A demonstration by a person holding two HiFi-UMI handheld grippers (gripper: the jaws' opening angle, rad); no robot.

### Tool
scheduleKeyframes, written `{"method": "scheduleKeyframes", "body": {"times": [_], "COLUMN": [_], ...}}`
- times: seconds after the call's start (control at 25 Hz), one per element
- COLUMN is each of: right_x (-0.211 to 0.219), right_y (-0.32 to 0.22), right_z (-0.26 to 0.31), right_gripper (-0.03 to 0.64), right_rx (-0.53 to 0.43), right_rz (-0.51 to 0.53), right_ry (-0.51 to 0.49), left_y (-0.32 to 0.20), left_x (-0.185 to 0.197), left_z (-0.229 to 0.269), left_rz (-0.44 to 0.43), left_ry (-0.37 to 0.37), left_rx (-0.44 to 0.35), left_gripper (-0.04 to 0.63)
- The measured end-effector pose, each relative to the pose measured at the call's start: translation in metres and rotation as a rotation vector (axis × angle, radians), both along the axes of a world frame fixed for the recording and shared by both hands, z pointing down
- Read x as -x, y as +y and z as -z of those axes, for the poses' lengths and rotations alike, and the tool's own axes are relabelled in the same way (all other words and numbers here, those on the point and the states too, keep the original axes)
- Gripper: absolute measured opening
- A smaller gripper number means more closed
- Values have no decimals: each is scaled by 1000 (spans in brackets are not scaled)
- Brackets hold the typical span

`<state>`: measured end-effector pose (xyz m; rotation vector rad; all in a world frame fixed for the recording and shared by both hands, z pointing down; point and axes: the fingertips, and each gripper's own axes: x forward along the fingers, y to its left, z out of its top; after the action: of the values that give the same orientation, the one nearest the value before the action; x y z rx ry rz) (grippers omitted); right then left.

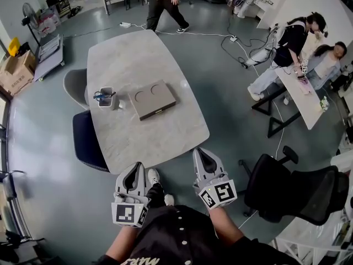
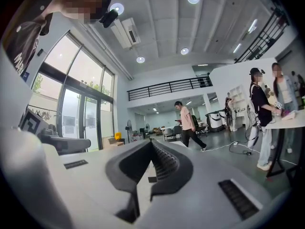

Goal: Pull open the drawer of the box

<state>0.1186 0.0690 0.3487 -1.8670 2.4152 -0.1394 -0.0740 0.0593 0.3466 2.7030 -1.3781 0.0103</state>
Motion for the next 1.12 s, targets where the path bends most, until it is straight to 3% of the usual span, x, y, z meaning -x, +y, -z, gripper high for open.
{"method": "scheduleKeyframes", "body": {"times": [1.12], "right_x": [10], "right_y": [-176], "right_z": [12], "right_gripper": [-3], "right_rx": [20], "right_rz": [-13], "right_ry": [45], "left_y": [-185], "left_x": [5], "left_z": [6], "left_rz": [-33], "left_ry": [40], "left_rx": [1], "left_gripper": [17]}}
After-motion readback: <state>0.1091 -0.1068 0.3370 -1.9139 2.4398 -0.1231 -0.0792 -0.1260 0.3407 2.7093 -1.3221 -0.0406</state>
